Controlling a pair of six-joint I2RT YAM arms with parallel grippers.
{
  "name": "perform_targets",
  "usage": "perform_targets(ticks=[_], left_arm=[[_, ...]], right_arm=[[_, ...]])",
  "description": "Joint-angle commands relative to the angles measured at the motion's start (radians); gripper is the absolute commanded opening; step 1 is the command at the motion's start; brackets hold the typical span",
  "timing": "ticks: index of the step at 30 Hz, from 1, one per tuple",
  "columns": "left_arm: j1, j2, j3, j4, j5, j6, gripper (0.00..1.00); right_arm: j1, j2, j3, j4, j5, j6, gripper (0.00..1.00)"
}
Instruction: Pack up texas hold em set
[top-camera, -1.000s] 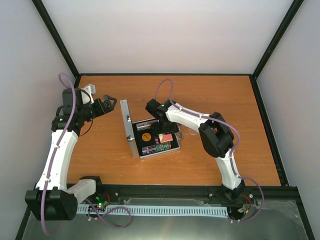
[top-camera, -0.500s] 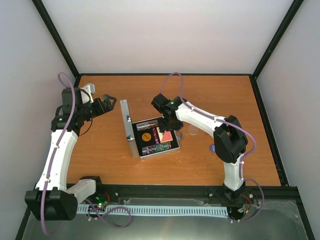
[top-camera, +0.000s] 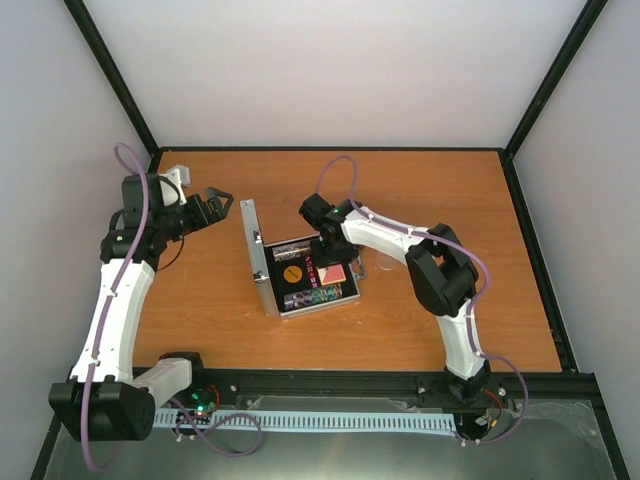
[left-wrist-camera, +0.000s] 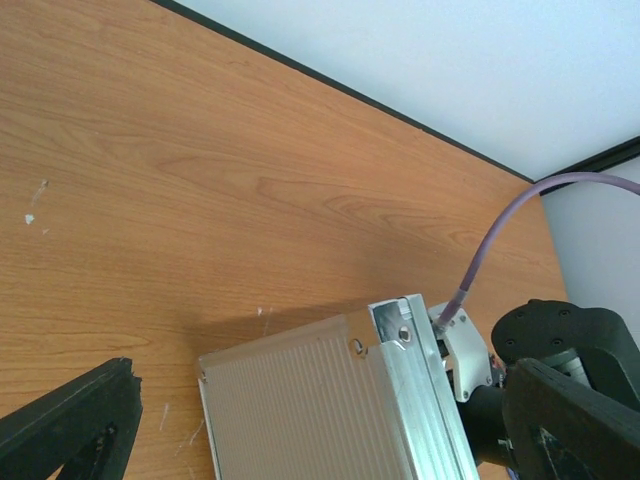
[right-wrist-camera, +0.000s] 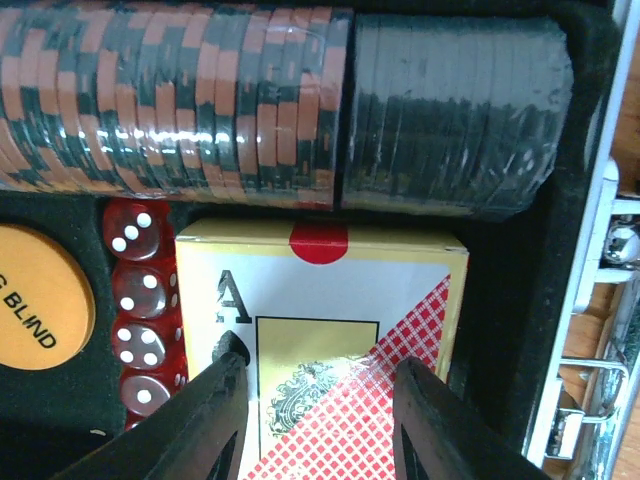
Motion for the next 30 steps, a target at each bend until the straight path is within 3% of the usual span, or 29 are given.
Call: perform_targets(ticks=[1,7,14,20,30], left_arm=[[-0.004,-0.004,0.057,-0.021,0.069,-0.016,1.0],[-0.004,-0.028,0.037,-0.103,0.135,-0.059,1.0],[-0.004,-0.039,0.005,-0.165,0.185,-0.054,1.0],[-0.01,0.006,0.016,-0.125,0.261,-0.029,1.0],[-0.157,0.143,0.104,-0.172,0.076,-0.031,1.0]], right_arm=[[-0.006,0.035,-0.025,0.026,0.017,-0.023,0.41],[-0.015,-0.019,-0.029,0.017,0.024,-0.021,0.44],[-0.069,-0.18,-0.064,-0.005,0.039,-0.009,0.64],[-0.167,-0.318,-0.164,-0.028,0.069,-0.019,0.74],[-0.343,-0.532,-0.404,-0.016,0.113,0.01,0.8]])
